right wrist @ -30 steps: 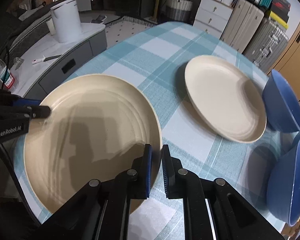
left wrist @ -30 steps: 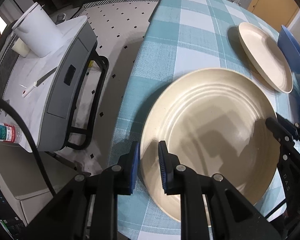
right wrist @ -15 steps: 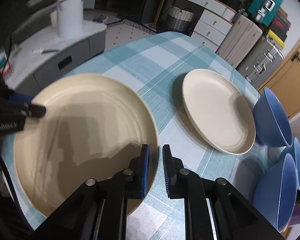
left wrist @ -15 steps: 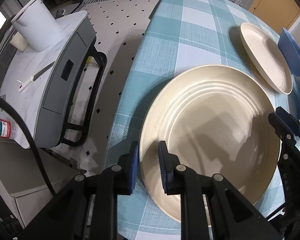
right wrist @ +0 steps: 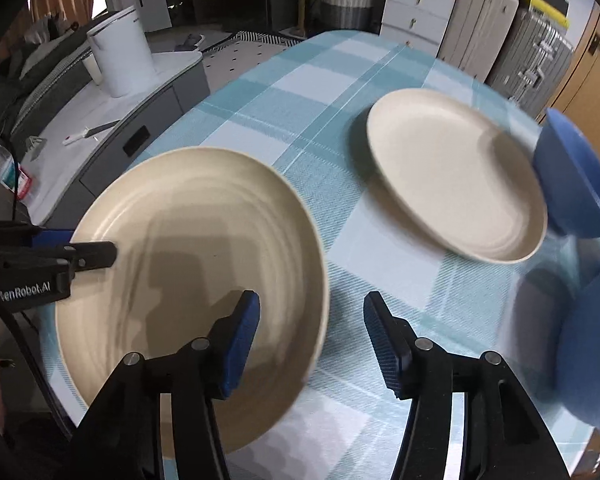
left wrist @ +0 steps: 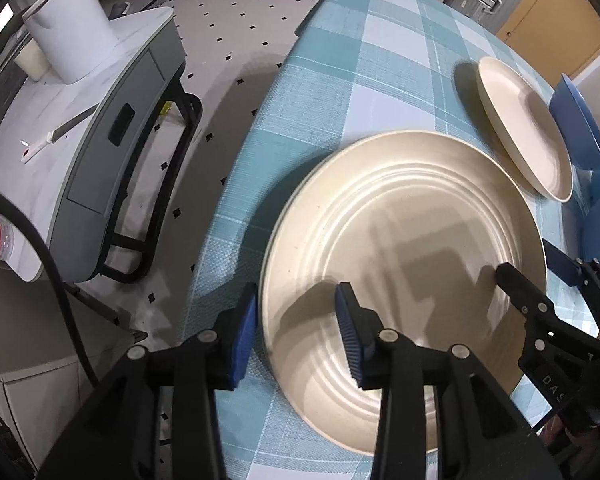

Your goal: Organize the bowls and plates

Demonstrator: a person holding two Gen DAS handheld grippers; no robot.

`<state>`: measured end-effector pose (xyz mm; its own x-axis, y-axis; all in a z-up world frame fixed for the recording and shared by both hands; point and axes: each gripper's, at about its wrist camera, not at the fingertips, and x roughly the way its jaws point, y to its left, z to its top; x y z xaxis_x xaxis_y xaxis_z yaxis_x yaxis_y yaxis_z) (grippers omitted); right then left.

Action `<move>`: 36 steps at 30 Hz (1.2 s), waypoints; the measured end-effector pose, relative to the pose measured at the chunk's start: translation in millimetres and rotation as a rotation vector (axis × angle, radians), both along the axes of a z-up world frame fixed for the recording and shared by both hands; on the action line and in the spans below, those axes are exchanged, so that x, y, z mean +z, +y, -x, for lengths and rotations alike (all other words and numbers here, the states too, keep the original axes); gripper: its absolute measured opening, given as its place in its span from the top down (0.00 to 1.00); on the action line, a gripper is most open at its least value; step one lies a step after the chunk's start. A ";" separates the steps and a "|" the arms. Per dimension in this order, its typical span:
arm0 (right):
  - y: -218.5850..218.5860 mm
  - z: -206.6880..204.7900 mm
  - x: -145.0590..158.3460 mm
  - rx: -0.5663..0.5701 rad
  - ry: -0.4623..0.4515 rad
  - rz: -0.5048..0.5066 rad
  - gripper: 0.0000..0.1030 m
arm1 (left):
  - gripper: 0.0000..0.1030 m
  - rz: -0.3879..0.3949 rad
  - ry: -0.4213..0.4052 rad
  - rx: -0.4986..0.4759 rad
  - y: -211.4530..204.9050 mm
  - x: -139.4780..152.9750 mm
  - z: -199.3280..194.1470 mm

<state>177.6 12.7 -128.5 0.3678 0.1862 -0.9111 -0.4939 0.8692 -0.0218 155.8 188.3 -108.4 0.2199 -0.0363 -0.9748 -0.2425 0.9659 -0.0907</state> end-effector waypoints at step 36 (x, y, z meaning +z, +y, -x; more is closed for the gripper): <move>-40.1 41.8 -1.6 -0.064 0.084 -0.026 0.69 | 0.62 0.008 -0.038 -0.027 -39.2 0.1 35.9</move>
<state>135.7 -27.4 -130.1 0.3020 0.1885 -0.9345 -0.4370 0.8986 0.0400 119.9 149.1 -108.3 0.2552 -0.0509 -0.9656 -0.2127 0.9712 -0.1074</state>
